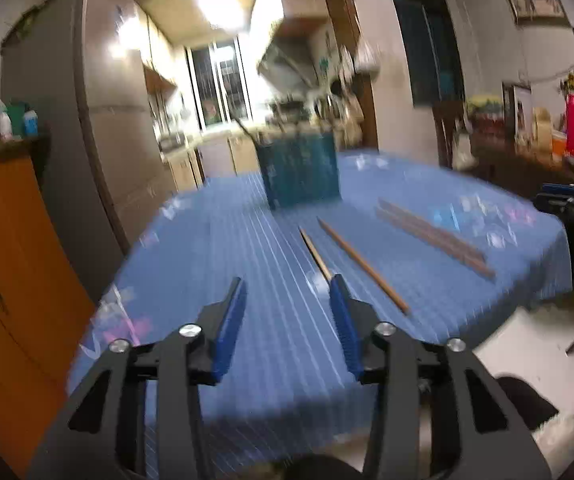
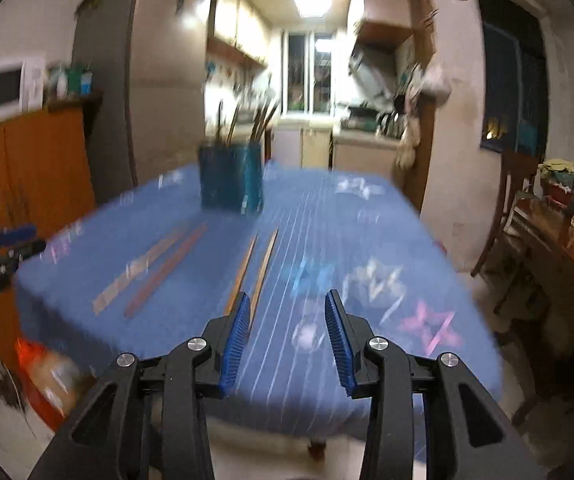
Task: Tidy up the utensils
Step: 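Move both open tools back to the remaining chopsticks, then close the left tool on a chopstick while the right tool grasps another chopstick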
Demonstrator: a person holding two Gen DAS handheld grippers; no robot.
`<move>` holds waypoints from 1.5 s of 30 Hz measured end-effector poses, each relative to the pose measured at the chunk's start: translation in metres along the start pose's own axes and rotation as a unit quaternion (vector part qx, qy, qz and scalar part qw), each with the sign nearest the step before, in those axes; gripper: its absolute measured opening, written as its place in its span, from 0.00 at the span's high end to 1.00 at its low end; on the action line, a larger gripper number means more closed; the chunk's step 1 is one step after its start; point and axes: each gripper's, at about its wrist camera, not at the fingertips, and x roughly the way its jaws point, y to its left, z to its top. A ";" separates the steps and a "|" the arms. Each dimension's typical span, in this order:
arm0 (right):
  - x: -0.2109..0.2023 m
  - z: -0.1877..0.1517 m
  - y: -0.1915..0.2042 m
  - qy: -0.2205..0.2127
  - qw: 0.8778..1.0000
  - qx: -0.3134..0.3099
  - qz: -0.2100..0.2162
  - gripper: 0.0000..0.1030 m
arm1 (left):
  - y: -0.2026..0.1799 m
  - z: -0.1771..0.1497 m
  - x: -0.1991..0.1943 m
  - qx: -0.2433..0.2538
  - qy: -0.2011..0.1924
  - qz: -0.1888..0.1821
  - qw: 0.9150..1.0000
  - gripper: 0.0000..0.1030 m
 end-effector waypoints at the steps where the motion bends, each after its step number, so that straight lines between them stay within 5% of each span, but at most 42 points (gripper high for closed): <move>1: 0.005 -0.009 0.008 0.009 1.000 -0.006 0.002 0.67 | -0.006 -0.008 0.004 0.003 0.008 0.006 1.000 0.68; 14: 0.037 -0.050 0.081 -0.009 0.997 -0.076 0.003 0.68 | -0.061 -0.050 0.030 0.030 0.010 0.033 0.999 0.70; 22: 0.049 -0.044 0.077 -0.008 0.998 -0.061 -0.008 0.79 | -0.061 -0.049 0.041 0.005 0.015 0.039 0.999 0.70; 31: 0.060 -0.037 0.073 0.005 0.999 -0.041 -0.013 0.80 | -0.063 -0.048 0.045 -0.016 0.017 0.044 0.999 0.70; 45: 0.062 -0.042 0.075 -0.009 0.999 -0.030 -0.012 0.86 | -0.072 -0.056 0.044 -0.016 -0.005 0.041 0.999 0.89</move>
